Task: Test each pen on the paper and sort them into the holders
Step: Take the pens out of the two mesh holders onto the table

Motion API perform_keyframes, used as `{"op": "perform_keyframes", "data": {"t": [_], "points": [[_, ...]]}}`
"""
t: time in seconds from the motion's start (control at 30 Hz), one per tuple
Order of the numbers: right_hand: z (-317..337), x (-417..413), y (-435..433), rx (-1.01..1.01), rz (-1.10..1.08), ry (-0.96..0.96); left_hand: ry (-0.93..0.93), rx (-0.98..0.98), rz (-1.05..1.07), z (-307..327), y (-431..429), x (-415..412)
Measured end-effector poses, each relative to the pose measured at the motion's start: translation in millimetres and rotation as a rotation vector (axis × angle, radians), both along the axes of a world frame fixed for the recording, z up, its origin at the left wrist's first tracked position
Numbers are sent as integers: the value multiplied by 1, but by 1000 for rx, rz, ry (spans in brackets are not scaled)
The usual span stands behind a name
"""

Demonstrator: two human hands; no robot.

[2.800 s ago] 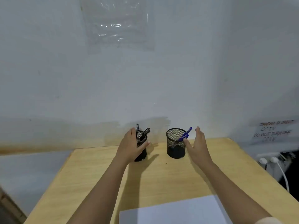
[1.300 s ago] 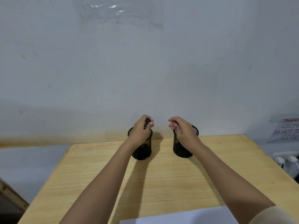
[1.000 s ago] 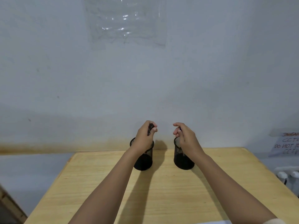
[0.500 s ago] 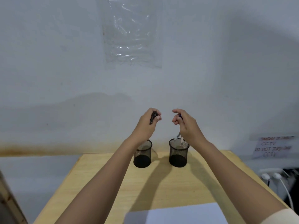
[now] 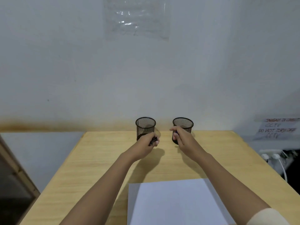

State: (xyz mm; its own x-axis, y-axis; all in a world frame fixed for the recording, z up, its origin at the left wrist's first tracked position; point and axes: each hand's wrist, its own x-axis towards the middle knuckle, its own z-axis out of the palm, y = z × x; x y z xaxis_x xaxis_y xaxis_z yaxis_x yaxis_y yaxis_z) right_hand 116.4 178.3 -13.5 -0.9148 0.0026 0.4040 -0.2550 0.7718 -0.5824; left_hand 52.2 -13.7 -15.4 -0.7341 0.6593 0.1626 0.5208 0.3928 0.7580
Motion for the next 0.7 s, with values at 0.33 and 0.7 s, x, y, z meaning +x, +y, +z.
{"op": "perform_keyframes", "data": {"t": [0.33, 0.7], "points": [[-36, -25, 3, -14, -41, -69, -43, -62, -34, -21, 4, -33], [-56, -28, 12, 92, 101, -246, 126, -239, -78, -41, 8, -42]]}}
